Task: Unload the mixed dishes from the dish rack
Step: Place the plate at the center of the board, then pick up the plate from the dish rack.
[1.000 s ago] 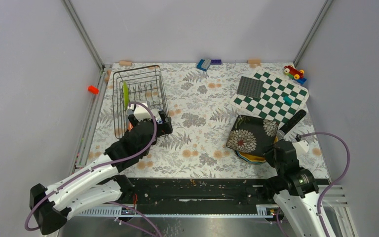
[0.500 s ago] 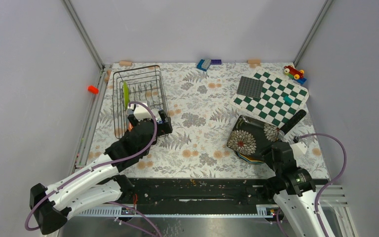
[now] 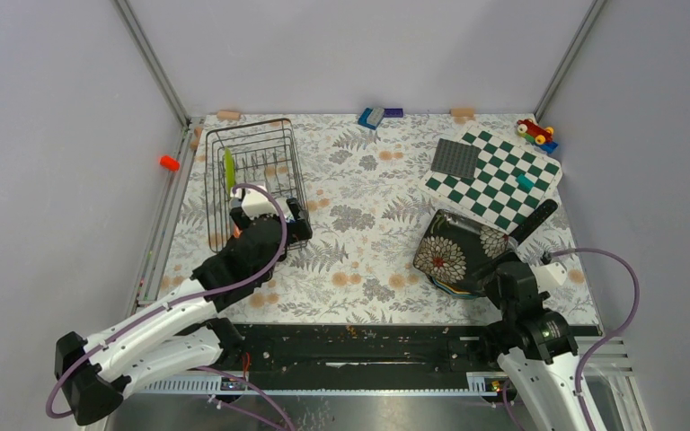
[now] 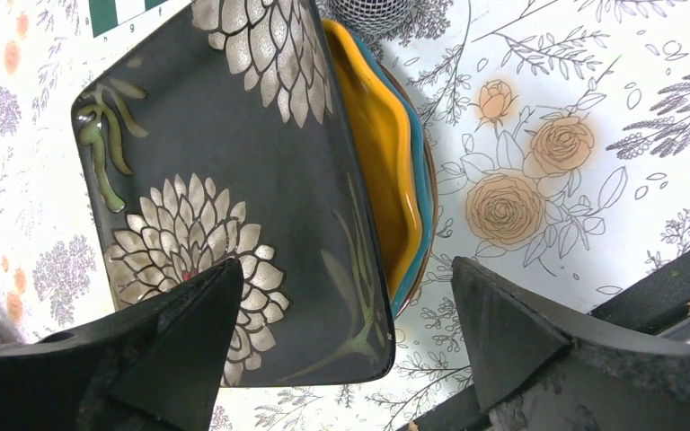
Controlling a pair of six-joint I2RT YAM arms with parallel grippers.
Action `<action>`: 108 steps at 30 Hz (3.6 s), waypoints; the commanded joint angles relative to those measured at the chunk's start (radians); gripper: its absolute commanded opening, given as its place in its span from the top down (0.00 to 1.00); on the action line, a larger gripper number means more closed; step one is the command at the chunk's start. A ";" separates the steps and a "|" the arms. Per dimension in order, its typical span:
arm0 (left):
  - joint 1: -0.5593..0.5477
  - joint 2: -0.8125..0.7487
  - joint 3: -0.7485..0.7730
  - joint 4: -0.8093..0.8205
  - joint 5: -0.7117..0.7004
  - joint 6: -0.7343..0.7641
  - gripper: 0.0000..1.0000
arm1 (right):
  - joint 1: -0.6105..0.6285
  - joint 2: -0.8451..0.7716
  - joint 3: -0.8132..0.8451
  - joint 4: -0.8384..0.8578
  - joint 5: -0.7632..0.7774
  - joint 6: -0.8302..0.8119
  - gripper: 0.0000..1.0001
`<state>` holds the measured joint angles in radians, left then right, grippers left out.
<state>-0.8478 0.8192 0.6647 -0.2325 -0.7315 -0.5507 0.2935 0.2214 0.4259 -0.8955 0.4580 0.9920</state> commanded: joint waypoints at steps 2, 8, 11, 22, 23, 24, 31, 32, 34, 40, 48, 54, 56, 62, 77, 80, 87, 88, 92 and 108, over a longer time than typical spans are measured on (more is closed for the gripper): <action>-0.003 0.021 0.059 0.048 -0.038 0.003 0.01 | -0.001 -0.011 0.050 -0.054 0.072 -0.006 0.02; -0.003 0.040 0.068 0.051 -0.044 0.005 0.01 | -0.001 -0.009 0.069 -0.058 0.081 -0.007 0.00; -0.003 0.047 0.075 0.054 -0.043 0.005 0.01 | -0.001 -0.013 0.080 -0.059 0.091 -0.009 0.00; -0.003 0.136 0.135 0.257 -0.025 0.053 0.01 | -0.001 0.027 0.197 -0.059 0.120 -0.085 0.00; -0.004 0.148 0.144 0.279 -0.043 0.052 0.01 | -0.001 0.033 0.207 -0.060 0.126 -0.093 0.00; -0.004 0.161 0.151 0.309 -0.054 0.053 0.01 | -0.001 0.037 0.215 -0.060 0.128 -0.094 0.00; 0.006 0.305 0.217 0.452 -0.066 0.103 0.01 | -0.001 0.029 0.247 -0.061 0.093 -0.139 0.00; 0.010 0.326 0.236 0.446 -0.066 0.101 0.01 | -0.001 0.024 0.250 -0.054 0.084 -0.150 0.00; 0.020 0.360 0.264 0.428 -0.053 0.093 0.01 | -0.001 0.016 0.252 -0.044 0.071 -0.162 0.00; 0.064 0.405 0.301 0.376 0.047 0.057 0.01 | -0.001 0.024 0.261 -0.001 0.026 -0.199 0.00; 0.103 0.451 0.337 0.335 0.110 0.033 0.01 | -0.001 0.033 0.274 0.026 -0.021 -0.242 0.01; 0.136 0.485 0.368 0.294 0.157 0.009 0.01 | -0.001 0.030 0.274 0.053 -0.050 -0.273 0.00; 0.145 0.492 0.372 0.287 0.169 0.003 0.01 | -0.001 0.035 0.276 0.064 -0.068 -0.283 0.00; 0.158 0.514 0.388 0.272 0.198 0.000 0.01 | -0.001 0.054 0.279 0.071 -0.092 -0.298 0.00; 0.309 0.528 0.431 0.092 0.239 -0.038 0.01 | 0.000 0.139 0.251 0.286 -0.244 -0.372 0.00; 0.391 0.547 0.469 -0.006 0.255 -0.058 0.01 | -0.001 0.192 0.249 0.341 -0.289 -0.390 0.00; 0.503 0.537 0.515 -0.152 0.231 -0.023 0.01 | 0.000 0.160 0.179 0.451 -0.352 -0.415 0.00; 0.517 0.536 0.515 -0.172 0.227 -0.024 0.01 | 0.000 0.143 0.164 0.458 -0.347 -0.422 0.00; 0.567 0.537 0.514 -0.214 0.227 -0.018 0.01 | -0.001 0.062 0.126 0.442 -0.299 -0.455 0.00; 0.783 0.734 0.637 -0.173 0.387 0.100 0.02 | 0.000 0.051 0.080 0.430 -0.338 -0.411 0.01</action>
<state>-0.1371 1.5093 1.2270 -0.5114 -0.4694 -0.5339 0.2935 0.2283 0.5060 -0.5026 0.1360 0.5770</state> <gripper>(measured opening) 0.985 0.993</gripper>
